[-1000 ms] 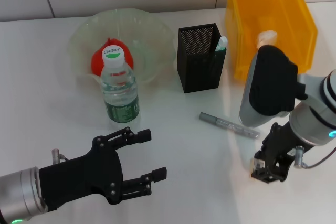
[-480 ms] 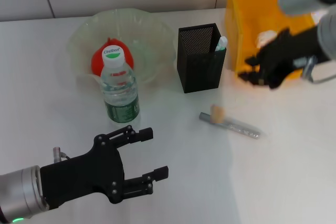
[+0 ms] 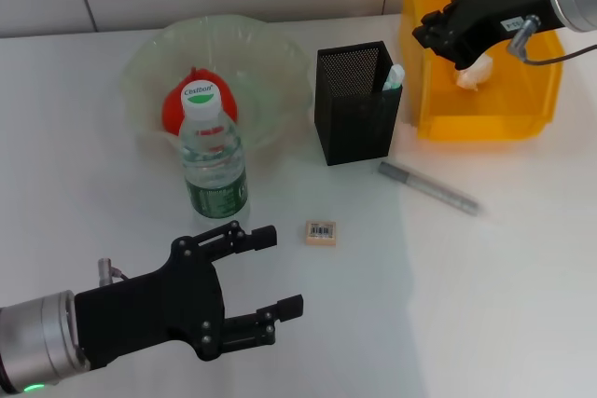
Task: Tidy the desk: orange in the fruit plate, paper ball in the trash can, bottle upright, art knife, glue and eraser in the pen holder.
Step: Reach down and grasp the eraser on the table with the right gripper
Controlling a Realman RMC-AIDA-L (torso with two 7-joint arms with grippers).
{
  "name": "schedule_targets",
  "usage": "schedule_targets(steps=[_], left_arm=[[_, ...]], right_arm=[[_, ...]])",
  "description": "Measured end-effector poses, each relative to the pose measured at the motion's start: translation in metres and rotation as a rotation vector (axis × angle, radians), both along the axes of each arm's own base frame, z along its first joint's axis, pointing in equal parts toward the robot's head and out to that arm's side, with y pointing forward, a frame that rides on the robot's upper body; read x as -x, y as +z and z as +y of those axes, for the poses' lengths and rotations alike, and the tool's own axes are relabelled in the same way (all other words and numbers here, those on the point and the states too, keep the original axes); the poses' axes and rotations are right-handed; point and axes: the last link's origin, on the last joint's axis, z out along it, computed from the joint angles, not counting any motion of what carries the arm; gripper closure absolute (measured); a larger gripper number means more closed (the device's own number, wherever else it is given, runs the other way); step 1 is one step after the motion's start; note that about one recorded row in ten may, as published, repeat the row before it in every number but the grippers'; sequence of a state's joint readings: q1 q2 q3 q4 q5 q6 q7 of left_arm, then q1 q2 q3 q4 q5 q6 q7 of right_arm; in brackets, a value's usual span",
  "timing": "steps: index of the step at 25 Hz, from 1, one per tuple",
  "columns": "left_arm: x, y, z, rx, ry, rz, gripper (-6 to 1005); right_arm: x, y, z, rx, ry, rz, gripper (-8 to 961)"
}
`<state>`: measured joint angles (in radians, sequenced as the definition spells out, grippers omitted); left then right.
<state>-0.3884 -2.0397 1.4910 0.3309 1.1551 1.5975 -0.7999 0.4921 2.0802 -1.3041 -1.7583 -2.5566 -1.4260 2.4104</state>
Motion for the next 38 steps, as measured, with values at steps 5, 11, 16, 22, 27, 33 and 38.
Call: schedule_targets(steps=[5,11,16,22,27,33,38], left_arm=[[0.002,0.002,-0.001,0.003,0.010,-0.001,214],[0.002,0.002,0.000,0.002,0.011,-0.001,214],[0.001,0.002,0.001,0.004,0.006,0.001,214],[0.001,0.002,0.001,0.006,0.004,0.004,214],[0.002,0.001,0.000,0.007,0.006,0.007,214],[0.002,0.001,0.000,0.007,0.007,0.008,214],[0.001,0.001,0.001,0.007,0.005,0.009,214]], right_arm=[[0.001,0.002,-0.029,0.104,-0.027,-0.053,857],[-0.014,-0.016,-0.040,0.222,-0.044,-0.109,806],[-0.021,-0.046,-0.042,0.337,-0.022,-0.162,636],[-0.019,-0.070,-0.037,0.385,0.000,-0.190,497],[-0.015,-0.093,-0.032,0.416,0.014,-0.199,486],[-0.013,-0.117,-0.023,0.434,0.035,-0.223,477],[-0.012,-0.130,-0.016,0.457,0.037,-0.248,484]])
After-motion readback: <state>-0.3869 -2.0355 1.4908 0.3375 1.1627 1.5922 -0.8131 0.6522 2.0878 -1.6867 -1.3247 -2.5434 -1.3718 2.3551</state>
